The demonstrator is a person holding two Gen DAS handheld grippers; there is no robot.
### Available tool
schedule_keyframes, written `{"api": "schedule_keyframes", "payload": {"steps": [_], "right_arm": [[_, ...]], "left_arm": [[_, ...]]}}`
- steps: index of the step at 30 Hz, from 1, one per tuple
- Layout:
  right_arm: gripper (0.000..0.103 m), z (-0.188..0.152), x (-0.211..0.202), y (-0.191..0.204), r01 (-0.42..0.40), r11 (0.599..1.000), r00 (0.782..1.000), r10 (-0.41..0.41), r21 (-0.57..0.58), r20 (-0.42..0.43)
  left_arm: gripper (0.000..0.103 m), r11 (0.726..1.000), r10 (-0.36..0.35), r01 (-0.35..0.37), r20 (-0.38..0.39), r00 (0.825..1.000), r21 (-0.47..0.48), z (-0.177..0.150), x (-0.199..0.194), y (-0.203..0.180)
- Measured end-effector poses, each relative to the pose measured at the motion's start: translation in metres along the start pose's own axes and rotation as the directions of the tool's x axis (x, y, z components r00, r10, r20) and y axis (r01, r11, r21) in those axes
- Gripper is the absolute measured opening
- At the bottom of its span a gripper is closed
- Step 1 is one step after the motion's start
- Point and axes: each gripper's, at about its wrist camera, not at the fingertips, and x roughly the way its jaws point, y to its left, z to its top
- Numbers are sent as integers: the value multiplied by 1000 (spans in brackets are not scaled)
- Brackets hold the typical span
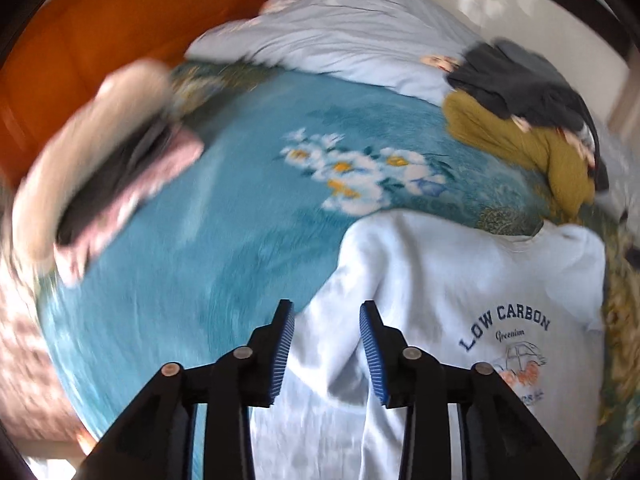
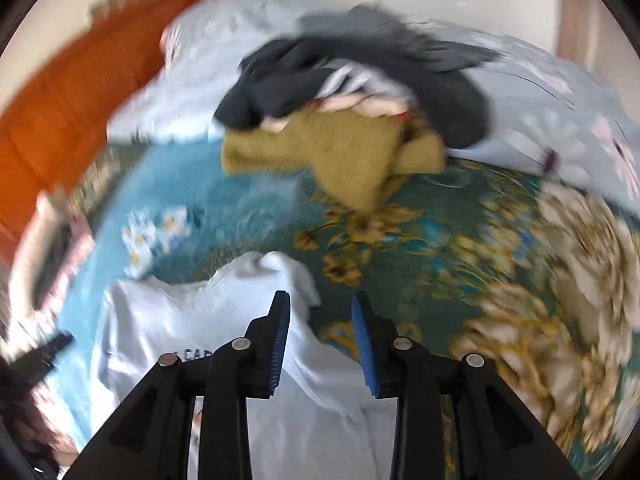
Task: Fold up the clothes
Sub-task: 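Lower the T-shirt flat onto the blanket and open both grippers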
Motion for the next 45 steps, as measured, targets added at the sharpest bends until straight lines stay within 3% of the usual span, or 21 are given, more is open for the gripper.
{"api": "schedule_keyframes", "payload": {"steps": [2, 4, 6, 10, 12, 15, 17, 18, 20, 24, 30, 34, 39, 45], "right_arm": [[35, -24, -6, -27, 31, 998, 999, -29, 51, -38], [35, -58, 1, -50, 50, 994, 990, -37, 96, -137], [35, -88, 8, -61, 32, 989, 979, -2, 143, -204], [34, -115, 19, -54, -21, 978, 970, 69, 207, -231], [30, -116, 26, -51, 7, 974, 973, 46, 227, -226], [15, -115, 33, -61, -52, 924, 970, 137, 378, -200], [15, -114, 37, -68, -93, 874, 965, 198, 476, -174], [14, -114, 39, -68, -86, 869, 963, 197, 487, -182], [9, -111, 41, -63, -63, 875, 965, 176, 481, -194], [1, -101, 26, -69, -68, 857, 980, 152, 510, -125], [0, -57, -4, -71, -27, 916, 994, 67, 400, -88], [0, -52, -1, -66, -17, 938, 982, 81, 347, -172], [3, -86, 24, -71, -35, 907, 964, 141, 420, -224], [3, -105, 37, -77, -47, 860, 957, 185, 509, -225]], "left_arm": [[39, 997, 0, -4, -48, 999, -79, -9, 3, 17], [39, 988, -10, -1, -72, 997, -153, -10, 3, 30], [39, 976, -31, 16, -68, 997, -217, -11, -1, 41], [39, 973, -44, 32, -48, 998, -230, -16, -10, 47], [39, 968, -58, 44, -46, 997, -247, -21, -14, 52], [39, 956, -80, 66, -37, 996, -285, -27, -21, 61], [39, 948, -91, 79, -25, 996, -309, -30, -26, 67], [39, 944, -95, 84, -20, 995, -320, -30, -28, 70], [39, 938, -102, 92, -13, 995, -335, -32, -30, 73], [39, 936, -117, 110, -1, 993, -334, -34, -34, 74], [39, 926, -125, 118, 4, 992, -358, -35, -36, 78], [39, 924, -130, 122, 3, 992, -362, -35, -35, 78], [39, 924, -132, 125, 4, 991, -360, -37, -35, 77], [39, 925, -132, 122, -4, 991, -359, -36, -33, 77]]}}
